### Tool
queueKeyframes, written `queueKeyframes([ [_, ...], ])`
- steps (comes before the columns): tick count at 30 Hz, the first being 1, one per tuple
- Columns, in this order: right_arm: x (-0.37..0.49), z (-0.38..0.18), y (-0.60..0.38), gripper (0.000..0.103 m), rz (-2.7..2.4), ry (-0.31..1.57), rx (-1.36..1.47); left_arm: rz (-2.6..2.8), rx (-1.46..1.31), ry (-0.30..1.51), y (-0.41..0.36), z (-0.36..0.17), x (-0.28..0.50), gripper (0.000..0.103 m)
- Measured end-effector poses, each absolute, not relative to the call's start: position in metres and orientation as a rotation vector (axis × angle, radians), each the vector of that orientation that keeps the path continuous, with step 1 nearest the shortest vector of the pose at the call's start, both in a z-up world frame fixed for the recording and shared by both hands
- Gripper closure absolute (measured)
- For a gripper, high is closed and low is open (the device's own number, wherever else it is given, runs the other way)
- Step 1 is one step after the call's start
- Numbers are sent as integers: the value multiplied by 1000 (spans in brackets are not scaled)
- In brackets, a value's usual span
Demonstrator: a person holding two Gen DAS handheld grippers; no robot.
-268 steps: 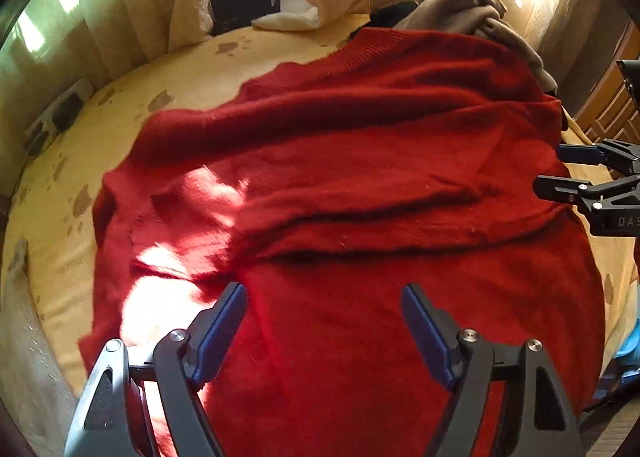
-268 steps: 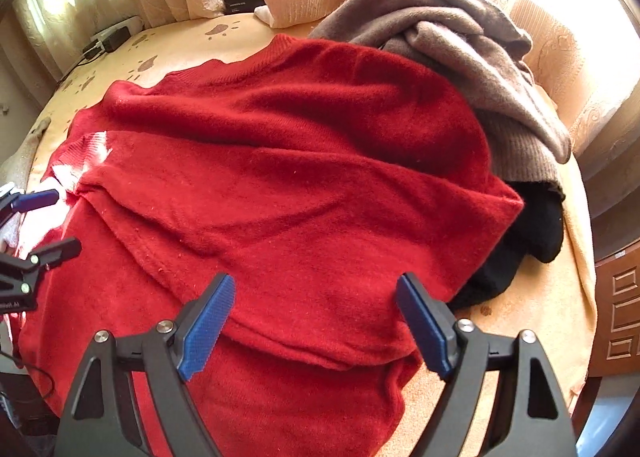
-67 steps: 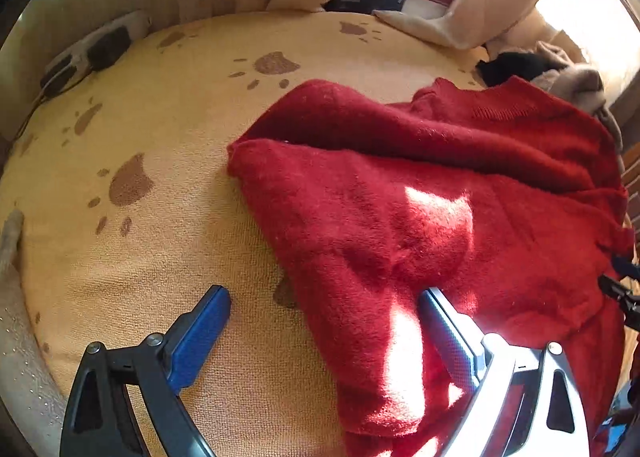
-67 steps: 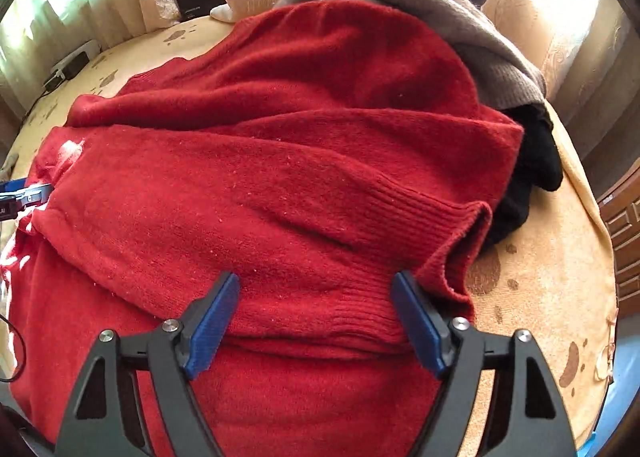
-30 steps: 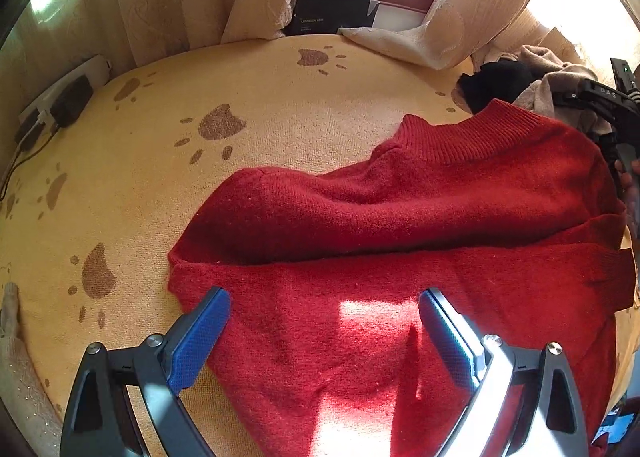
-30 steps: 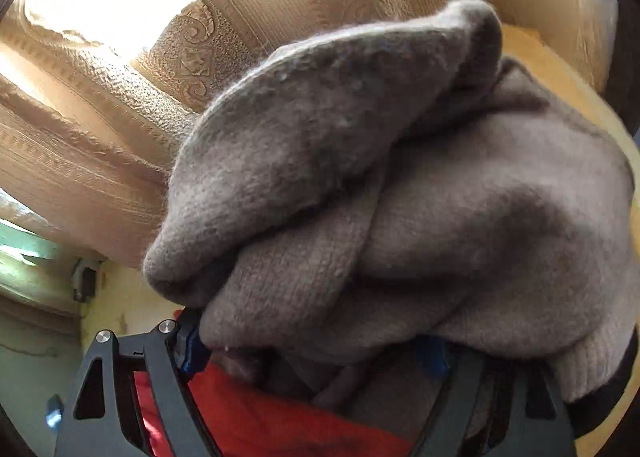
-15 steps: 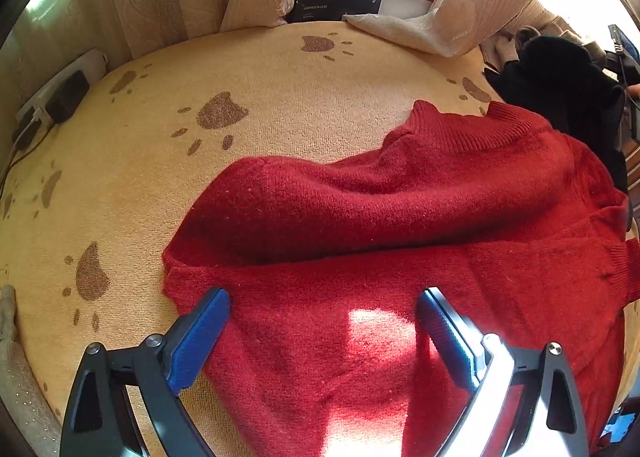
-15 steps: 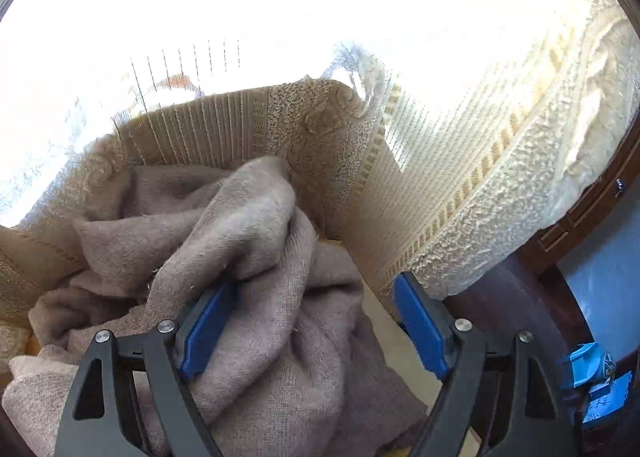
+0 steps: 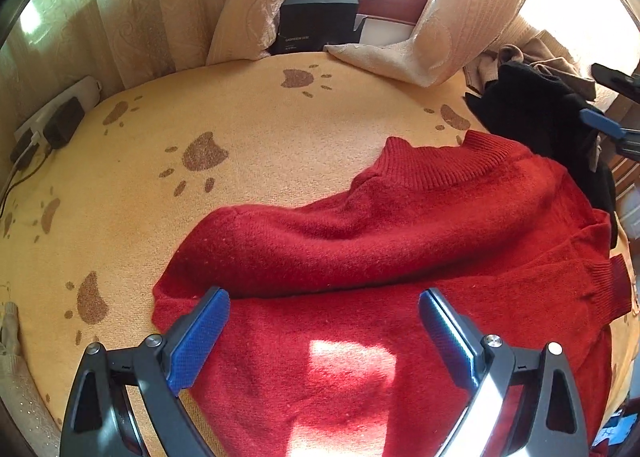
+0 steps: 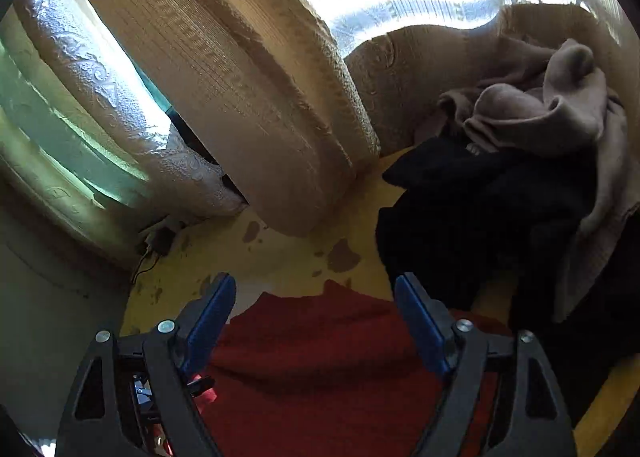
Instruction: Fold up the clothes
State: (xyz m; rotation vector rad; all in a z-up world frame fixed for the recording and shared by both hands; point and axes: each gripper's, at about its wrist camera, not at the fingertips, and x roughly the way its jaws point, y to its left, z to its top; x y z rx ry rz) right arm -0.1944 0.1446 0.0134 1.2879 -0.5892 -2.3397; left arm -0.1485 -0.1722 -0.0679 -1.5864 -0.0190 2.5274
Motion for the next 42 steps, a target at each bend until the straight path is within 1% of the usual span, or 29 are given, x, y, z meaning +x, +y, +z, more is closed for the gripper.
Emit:
queueKeyframes([
  [2,-221,-19,136,18,-2316,-636,1376,2528,-1593,7,-166,-69,-152,5],
  [4,-242,-44,128,18,-2328,-597,1452,2531,-1594,5,-163,-70,-155,5],
  [6,-258,-63,119,18,-2365,-454,1534,2538,-1600,1,-161,-71,-158,6],
  [9,-268,-76,112,19,-2448,-166,1579,2540,-1606,-12,-160,-75,-164,6],
  [10,-270,-79,110,22,-2472,-70,1585,2543,-1610,-11,-161,-76,-165,6],
  [11,-272,-82,109,28,-2500,32,1591,2546,-1615,-11,-161,-77,-166,6],
  [12,-275,-84,112,32,-2527,104,1592,2548,-1619,-10,-162,-79,-166,6],
  [13,-278,-85,119,37,-2550,132,1588,2553,-1625,-7,-164,-81,-167,6],
  [14,-282,-86,125,37,-2572,160,1583,2559,-1633,-3,-166,-82,-167,5],
  [22,-320,-87,218,37,-2830,260,1765,2627,-1673,60,-189,-94,-170,6],
  [25,-314,-83,227,36,-2819,318,1786,2633,-1656,51,-196,-97,-175,5],
  [27,-291,-72,207,34,-2788,337,1683,2650,-1641,81,-194,-96,-180,4],
  [29,-262,-59,178,30,-2747,338,1545,2668,-1626,121,-192,-95,-186,3],
  [32,-216,-40,123,26,-2636,291,1331,2688,-1604,174,-189,-92,-195,3],
  [34,-197,-36,88,23,-2542,267,1252,2696,-1598,184,-189,-90,-197,3],
  [35,-191,-36,72,22,-2499,257,1230,2700,-1595,189,-190,-89,-198,3],
  [38,-199,-53,38,22,-2394,276,1277,2711,-1584,182,-192,-84,-196,3],
  [40,-202,-68,21,22,-2402,339,1332,2719,-1575,167,-195,-80,-191,3],
  [41,-206,-76,18,22,-2394,347,1377,2721,-1575,156,-198,-79,-188,3],
  [42,-213,-84,19,22,-2354,315,1439,2724,-1576,144,-201,-79,-186,3],
])
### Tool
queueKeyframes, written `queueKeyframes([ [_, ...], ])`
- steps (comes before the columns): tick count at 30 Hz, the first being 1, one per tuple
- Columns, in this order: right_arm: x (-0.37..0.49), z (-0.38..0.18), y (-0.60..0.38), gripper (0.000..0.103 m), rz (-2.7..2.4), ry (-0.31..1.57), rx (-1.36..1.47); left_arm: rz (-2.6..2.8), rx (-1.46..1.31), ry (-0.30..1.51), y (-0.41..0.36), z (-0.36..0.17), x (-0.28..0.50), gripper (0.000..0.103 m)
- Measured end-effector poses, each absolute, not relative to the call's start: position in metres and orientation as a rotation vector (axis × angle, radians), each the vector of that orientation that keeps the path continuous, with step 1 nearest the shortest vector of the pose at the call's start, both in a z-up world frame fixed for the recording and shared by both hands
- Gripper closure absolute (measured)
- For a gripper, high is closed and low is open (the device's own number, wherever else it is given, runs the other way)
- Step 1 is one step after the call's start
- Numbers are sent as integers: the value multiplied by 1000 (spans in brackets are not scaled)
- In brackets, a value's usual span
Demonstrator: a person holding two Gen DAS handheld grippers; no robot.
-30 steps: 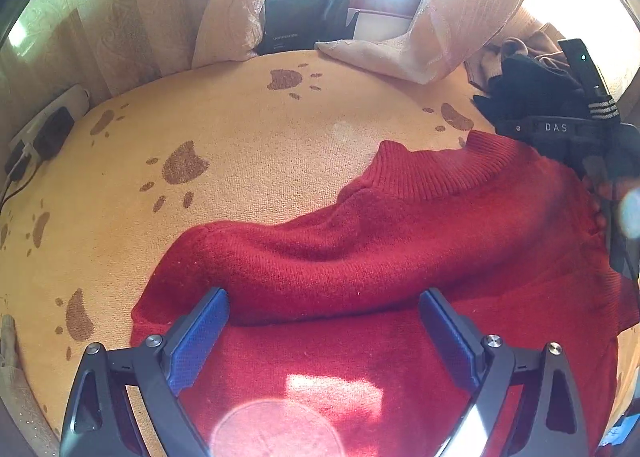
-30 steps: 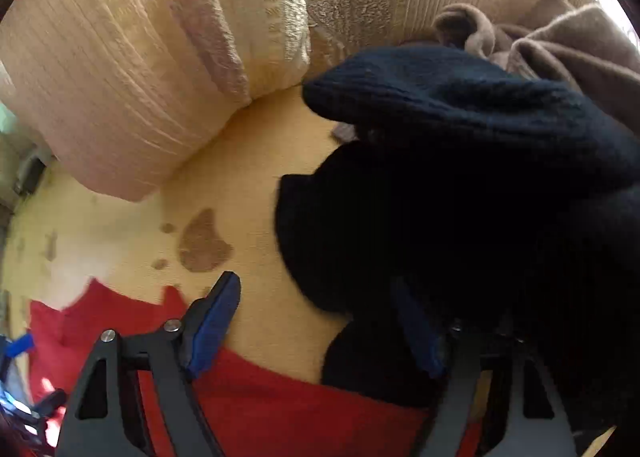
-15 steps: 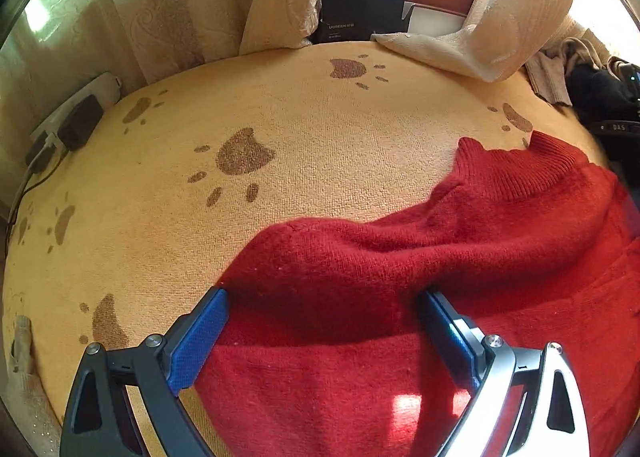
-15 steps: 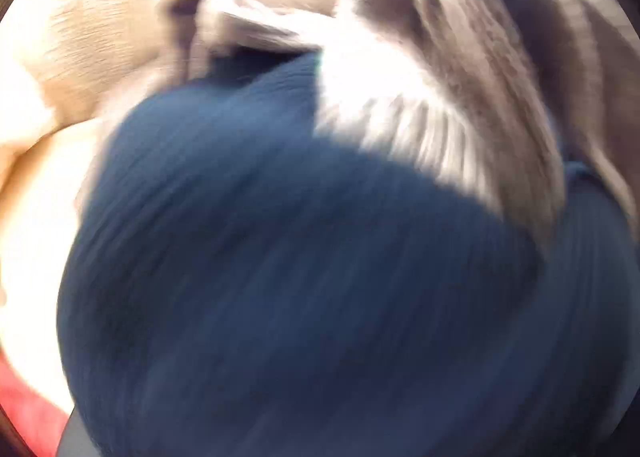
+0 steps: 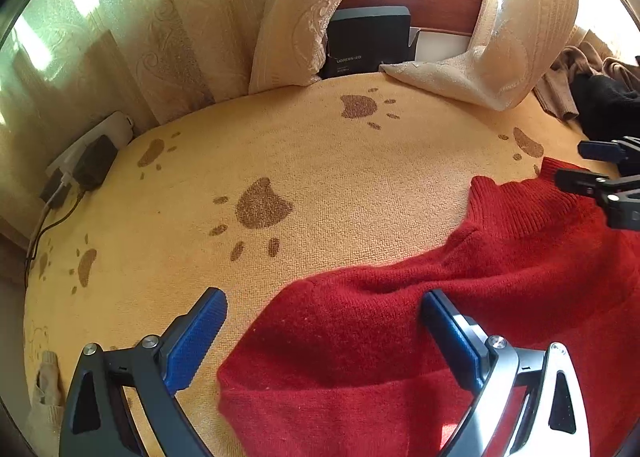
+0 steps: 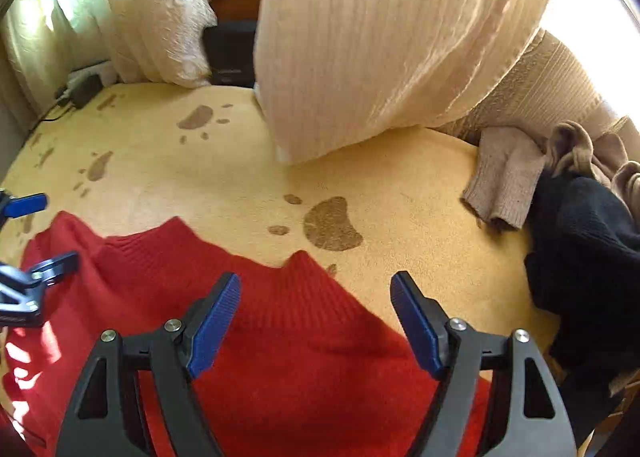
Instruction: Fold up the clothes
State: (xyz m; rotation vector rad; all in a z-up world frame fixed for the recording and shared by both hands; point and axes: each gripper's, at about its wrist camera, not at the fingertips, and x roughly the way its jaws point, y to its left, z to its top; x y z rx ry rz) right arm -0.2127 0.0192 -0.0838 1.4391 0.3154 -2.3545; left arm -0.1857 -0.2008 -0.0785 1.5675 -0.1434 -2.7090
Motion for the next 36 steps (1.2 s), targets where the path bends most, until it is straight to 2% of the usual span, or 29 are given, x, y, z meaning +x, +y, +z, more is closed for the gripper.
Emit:
queueKeyframes([
  [2,-222,-96,23,20,-2287,255,1525,-2697,1580,-90,-208,-78,-184,3],
  [4,-215,-96,21,21,-2237,282,1518,-2688,1588,-15,-216,-76,-183,3],
  [6,-203,-96,18,35,-2207,360,1484,-2716,1564,31,-216,-68,-188,3],
  [8,-194,-93,17,76,-2193,357,1450,-2778,1586,41,-209,-62,-200,3],
  [9,-191,-92,16,85,-2195,360,1444,-2818,1629,46,-202,-61,-209,3],
  [10,-189,-92,15,87,-2201,365,1437,-2858,1672,51,-196,-60,-217,3],
  [17,-181,-78,12,87,-2286,378,1345,-3008,2125,-88,-157,-95,-260,3],
  [19,-198,-65,15,87,-2304,376,1320,-3075,2158,-175,-148,-93,-256,13],
  [20,-198,-62,17,87,-2314,372,1309,-3088,2173,-172,-145,-92,-255,31],
  [21,-199,-58,19,87,-2323,368,1299,-3097,2190,-164,-143,-91,-255,61],
  [22,-199,-56,20,87,-2331,362,1290,-3082,2217,-120,-144,-93,-258,80],
  [23,-199,-55,19,87,-2339,354,1281,-3061,2233,-82,-145,-95,-261,94],
  [27,-194,-47,22,87,-2379,364,1222,-3069,2150,-111,-143,-91,-258,95],
  [31,-185,-33,18,87,-2462,436,1104,-3106,1827,-307,-135,-65,-250,95],
  [36,-209,-59,16,87,-2482,412,1183,-2986,1728,-603,-115,-95,-246,95],
])
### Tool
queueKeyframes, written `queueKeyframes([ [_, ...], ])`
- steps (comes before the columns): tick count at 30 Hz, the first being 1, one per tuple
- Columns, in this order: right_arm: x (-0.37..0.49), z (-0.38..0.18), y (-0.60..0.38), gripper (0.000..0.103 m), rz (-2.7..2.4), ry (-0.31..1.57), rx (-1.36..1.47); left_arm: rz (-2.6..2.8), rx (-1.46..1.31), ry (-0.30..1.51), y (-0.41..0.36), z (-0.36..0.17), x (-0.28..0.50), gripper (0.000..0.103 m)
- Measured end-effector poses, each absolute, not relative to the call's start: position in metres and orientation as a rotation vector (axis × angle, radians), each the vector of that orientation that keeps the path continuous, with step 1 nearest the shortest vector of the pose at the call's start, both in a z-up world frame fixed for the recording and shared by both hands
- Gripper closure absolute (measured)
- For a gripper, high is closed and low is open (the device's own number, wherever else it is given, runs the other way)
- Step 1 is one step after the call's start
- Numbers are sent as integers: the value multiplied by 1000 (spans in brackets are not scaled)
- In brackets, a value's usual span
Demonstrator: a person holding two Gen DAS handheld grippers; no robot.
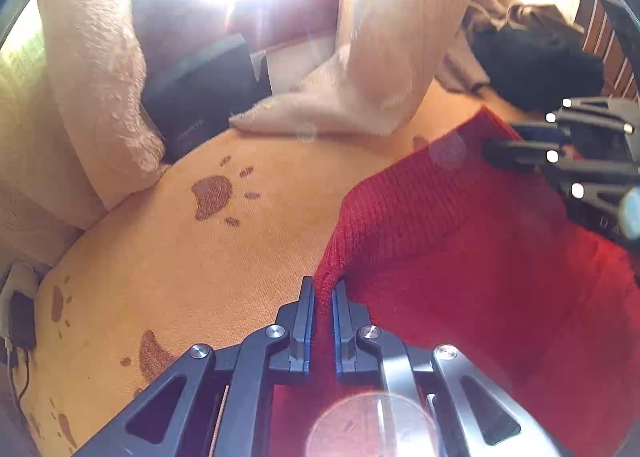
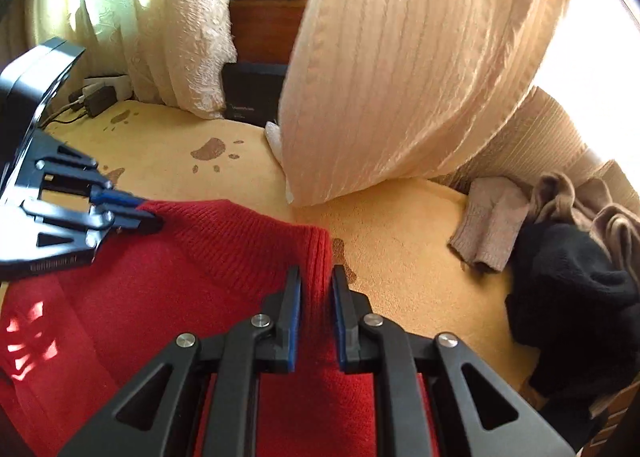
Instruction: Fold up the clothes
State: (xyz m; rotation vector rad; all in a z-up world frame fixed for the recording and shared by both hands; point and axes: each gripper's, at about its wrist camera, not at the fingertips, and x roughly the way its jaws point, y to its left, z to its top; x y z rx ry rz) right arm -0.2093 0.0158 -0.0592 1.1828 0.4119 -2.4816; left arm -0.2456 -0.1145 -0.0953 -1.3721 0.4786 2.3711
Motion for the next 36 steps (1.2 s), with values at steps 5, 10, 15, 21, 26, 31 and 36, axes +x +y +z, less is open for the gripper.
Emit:
queueKeyframes([
  [5,-230,-86,22,65,-2454,396,1312,2400,-1365,466,-115,-100,-245,91],
  [10,-232,-63,44,30,-2557,306,1289,2493,-1414,406,-134,-95,-250,40],
  [15,-214,-30,66,29,-2611,249,1216,2633,-1414,390,-152,-80,-243,37],
  [21,-189,-41,72,29,-2535,262,1304,2551,-1359,275,-139,-55,-217,37],
  [26,-195,-73,92,29,-2606,298,1462,2406,-1404,316,-109,-74,-198,37],
  [31,-205,-91,124,21,-2716,335,1534,2453,-1416,212,-126,-88,-203,30],
  [36,-215,-99,145,15,-2695,211,1592,2447,-1422,229,-127,-81,-207,29],
])
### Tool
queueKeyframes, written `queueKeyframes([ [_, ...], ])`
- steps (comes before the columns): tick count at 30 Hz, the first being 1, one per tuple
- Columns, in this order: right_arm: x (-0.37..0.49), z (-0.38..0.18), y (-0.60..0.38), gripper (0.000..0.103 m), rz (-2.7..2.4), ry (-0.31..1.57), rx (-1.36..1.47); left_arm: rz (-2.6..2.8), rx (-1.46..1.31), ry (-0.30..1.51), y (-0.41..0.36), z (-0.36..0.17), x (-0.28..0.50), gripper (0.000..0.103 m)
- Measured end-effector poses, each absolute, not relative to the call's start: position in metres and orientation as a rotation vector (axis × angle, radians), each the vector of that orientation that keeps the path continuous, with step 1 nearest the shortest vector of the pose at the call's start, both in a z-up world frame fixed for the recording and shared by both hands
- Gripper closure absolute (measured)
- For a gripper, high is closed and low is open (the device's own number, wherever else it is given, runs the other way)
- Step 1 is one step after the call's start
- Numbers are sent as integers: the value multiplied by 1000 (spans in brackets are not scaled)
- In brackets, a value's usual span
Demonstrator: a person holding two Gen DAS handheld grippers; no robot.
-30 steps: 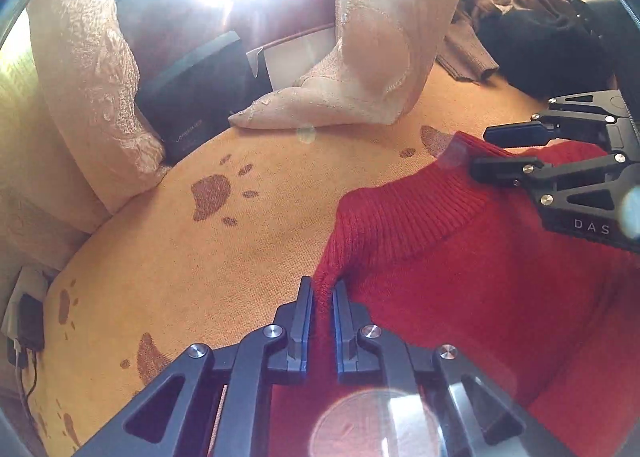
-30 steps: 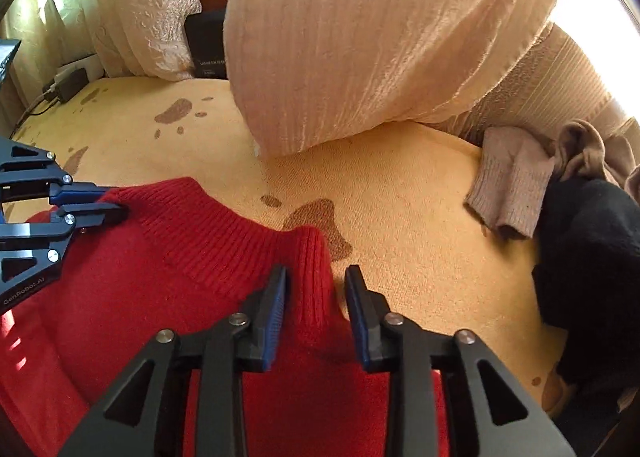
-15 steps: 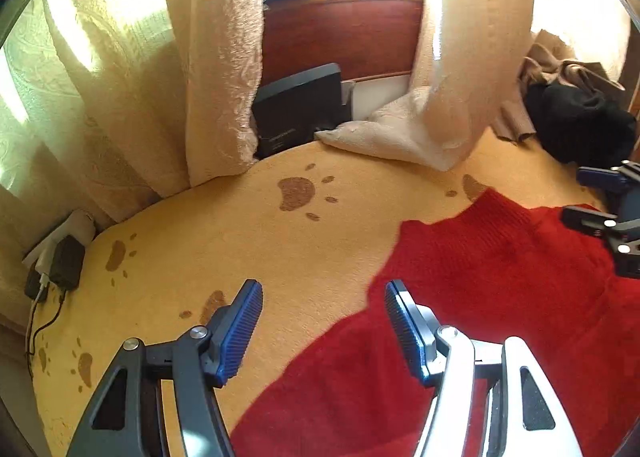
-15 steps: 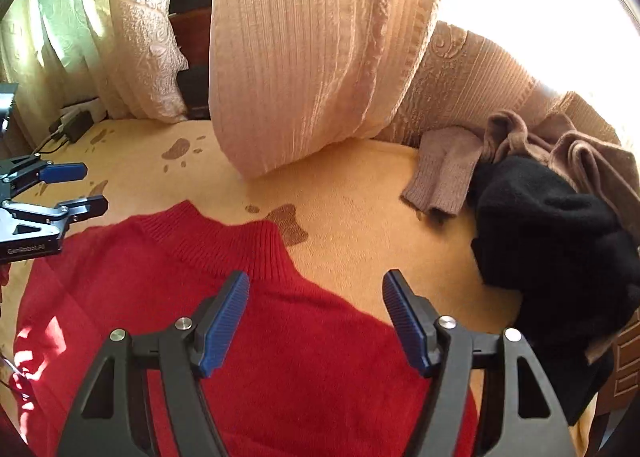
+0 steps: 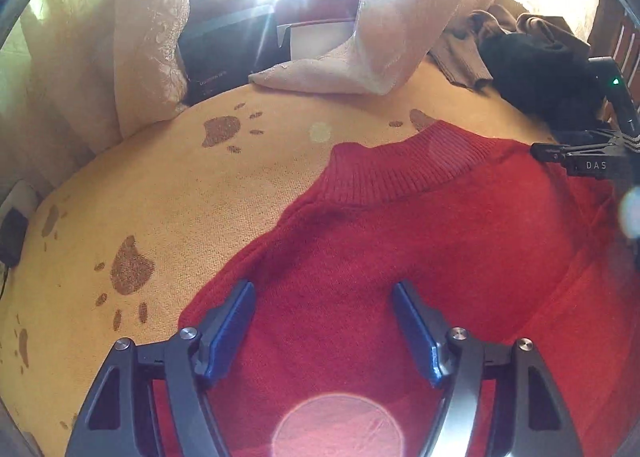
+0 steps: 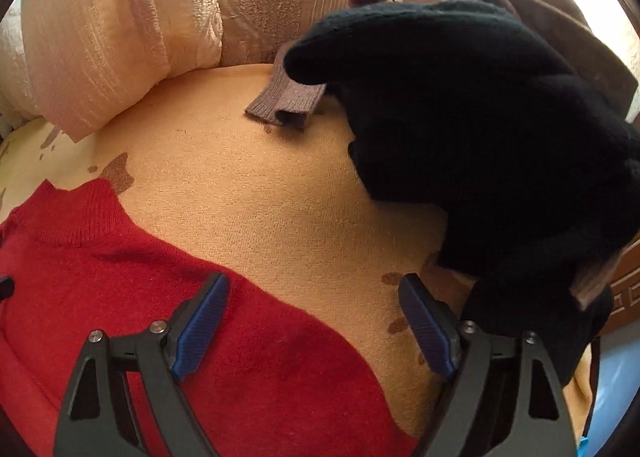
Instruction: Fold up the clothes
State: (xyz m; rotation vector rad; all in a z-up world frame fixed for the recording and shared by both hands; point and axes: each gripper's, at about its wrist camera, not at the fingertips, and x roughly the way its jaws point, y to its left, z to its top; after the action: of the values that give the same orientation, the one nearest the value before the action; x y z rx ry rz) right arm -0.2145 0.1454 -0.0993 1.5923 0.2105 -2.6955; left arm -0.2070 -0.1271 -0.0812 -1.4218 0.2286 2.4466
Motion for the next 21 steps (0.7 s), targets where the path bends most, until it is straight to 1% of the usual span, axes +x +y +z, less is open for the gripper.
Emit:
queueKeyframes([
  [2,-211,-94,136,15,-2694,273,1586,2461,-1440,213,-131,-71,-206,29],
  [6,-172,-61,117,15,-2652,186,1408,2500,-1406,108,-159,-40,-186,29],
  [9,-130,-50,97,15,-2568,191,1334,2515,-1437,90,-182,-30,-157,29],
  [11,-108,-59,92,15,-2503,225,1355,2489,-1482,92,-191,-35,-137,29],
  [14,-89,-85,100,15,-2447,244,1464,2459,-1565,166,-195,-56,-114,29],
  [16,-85,-100,116,16,-2465,232,1496,2476,-1550,202,-198,-67,-100,28],
  [17,-82,-101,127,15,-2475,203,1472,2495,-1523,204,-201,-69,-97,25],
  [18,-79,-102,137,15,-2484,174,1448,2515,-1497,206,-203,-71,-95,19],
  [19,-77,-103,141,15,-2483,184,1425,2526,-1492,191,-206,-72,-95,17],
  [21,-79,-104,140,15,-2466,220,1414,2546,-1484,204,-210,-74,-96,8],
])
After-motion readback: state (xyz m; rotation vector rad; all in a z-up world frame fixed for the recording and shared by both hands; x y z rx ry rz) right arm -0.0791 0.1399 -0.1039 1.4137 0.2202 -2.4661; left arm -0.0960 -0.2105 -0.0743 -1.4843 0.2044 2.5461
